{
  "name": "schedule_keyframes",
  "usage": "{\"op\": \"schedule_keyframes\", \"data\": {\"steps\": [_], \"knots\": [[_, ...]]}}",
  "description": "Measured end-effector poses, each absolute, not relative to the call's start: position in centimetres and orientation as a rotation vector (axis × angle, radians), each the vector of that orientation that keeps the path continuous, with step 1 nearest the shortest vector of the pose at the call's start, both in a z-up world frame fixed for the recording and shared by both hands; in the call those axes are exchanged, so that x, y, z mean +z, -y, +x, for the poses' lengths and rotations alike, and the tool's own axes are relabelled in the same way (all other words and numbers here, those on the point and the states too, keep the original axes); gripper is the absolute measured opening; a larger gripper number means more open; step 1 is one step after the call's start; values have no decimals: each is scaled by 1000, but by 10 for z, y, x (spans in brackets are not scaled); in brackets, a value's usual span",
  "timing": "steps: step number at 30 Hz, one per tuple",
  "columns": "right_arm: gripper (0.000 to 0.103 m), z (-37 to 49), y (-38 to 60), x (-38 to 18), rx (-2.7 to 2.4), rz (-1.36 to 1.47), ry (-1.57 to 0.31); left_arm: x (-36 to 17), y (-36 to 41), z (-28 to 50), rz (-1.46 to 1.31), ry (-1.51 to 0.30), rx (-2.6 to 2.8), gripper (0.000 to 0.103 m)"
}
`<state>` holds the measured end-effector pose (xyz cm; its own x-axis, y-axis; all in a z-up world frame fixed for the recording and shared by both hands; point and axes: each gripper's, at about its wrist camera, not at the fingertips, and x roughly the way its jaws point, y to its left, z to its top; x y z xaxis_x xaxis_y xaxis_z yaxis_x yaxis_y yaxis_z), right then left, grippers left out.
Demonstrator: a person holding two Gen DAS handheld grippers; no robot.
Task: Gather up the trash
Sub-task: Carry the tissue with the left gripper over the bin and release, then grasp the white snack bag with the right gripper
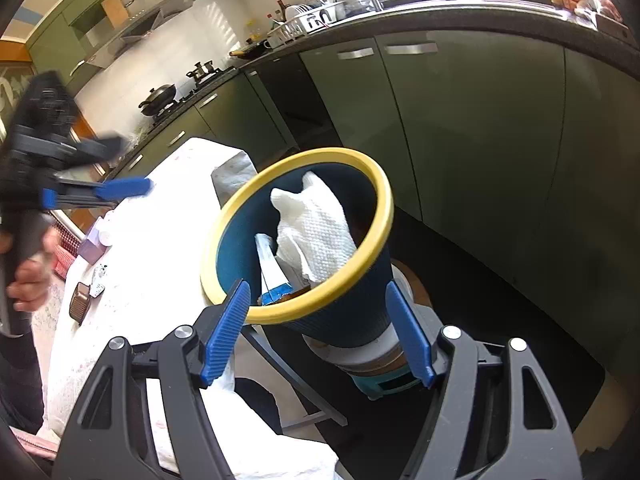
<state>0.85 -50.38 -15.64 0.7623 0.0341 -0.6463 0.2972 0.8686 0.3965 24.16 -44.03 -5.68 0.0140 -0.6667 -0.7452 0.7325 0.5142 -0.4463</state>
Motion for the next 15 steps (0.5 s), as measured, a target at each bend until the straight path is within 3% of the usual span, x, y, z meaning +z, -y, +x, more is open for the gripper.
{"op": "schedule_keyframes", "data": {"steps": [7, 15], "knots": [[67, 39, 469, -139, -15, 381, -728, 8, 311, 201, -41, -857, -969, 98], [69, 105, 366, -118, 320, 71, -791, 25, 141, 153, -73, -689, -646, 98]]}}
